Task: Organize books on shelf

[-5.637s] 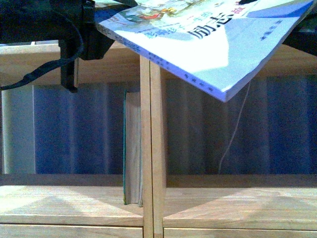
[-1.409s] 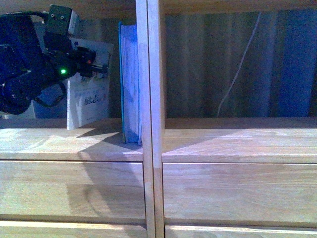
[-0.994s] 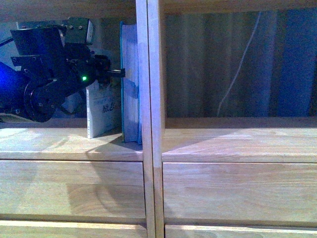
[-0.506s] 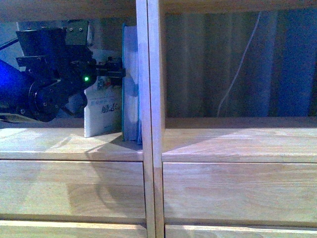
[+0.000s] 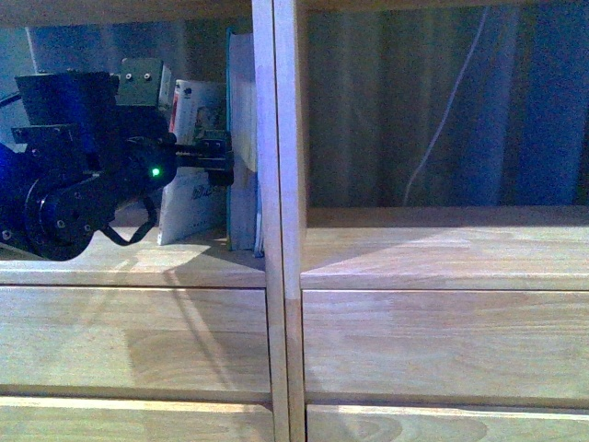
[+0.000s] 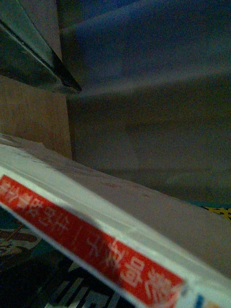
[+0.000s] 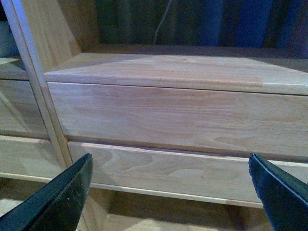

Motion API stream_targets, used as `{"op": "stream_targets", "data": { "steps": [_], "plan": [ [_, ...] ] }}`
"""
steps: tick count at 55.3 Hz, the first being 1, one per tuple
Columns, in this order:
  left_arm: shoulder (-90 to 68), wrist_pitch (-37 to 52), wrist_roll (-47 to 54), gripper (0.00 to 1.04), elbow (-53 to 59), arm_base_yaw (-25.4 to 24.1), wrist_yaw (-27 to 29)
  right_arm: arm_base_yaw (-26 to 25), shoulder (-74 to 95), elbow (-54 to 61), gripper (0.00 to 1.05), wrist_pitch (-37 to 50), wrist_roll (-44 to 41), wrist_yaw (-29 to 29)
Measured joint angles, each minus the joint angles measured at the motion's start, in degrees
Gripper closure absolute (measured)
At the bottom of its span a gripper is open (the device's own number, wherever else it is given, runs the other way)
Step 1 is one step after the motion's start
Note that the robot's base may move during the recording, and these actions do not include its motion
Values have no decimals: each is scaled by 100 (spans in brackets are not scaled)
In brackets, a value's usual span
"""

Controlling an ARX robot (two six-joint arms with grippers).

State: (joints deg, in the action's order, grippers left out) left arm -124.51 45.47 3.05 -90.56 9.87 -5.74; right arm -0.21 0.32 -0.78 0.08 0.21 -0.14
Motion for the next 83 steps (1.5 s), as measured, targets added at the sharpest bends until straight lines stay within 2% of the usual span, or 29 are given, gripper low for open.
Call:
{"op": "stream_targets", "data": {
  "steps": [26, 46, 57, 67, 83],
  "plan": [
    [708, 2, -240, 8, 750, 55, 74, 0, 0, 0, 7, 0, 0, 0],
    [1766, -184, -664, 8, 1902, 98, 275, 0, 0, 0, 7, 0, 0, 0],
    [2924, -549, -828, 8, 2870, 83, 485, 0, 0, 0, 7, 0, 0, 0],
    [4776, -1145, -533, 8, 4074, 52, 874, 0, 0, 0, 7, 0, 0, 0],
    [7272, -2426, -221, 8, 5405, -555, 1685, 0, 0, 0, 7, 0, 0, 0]
  ]
}}
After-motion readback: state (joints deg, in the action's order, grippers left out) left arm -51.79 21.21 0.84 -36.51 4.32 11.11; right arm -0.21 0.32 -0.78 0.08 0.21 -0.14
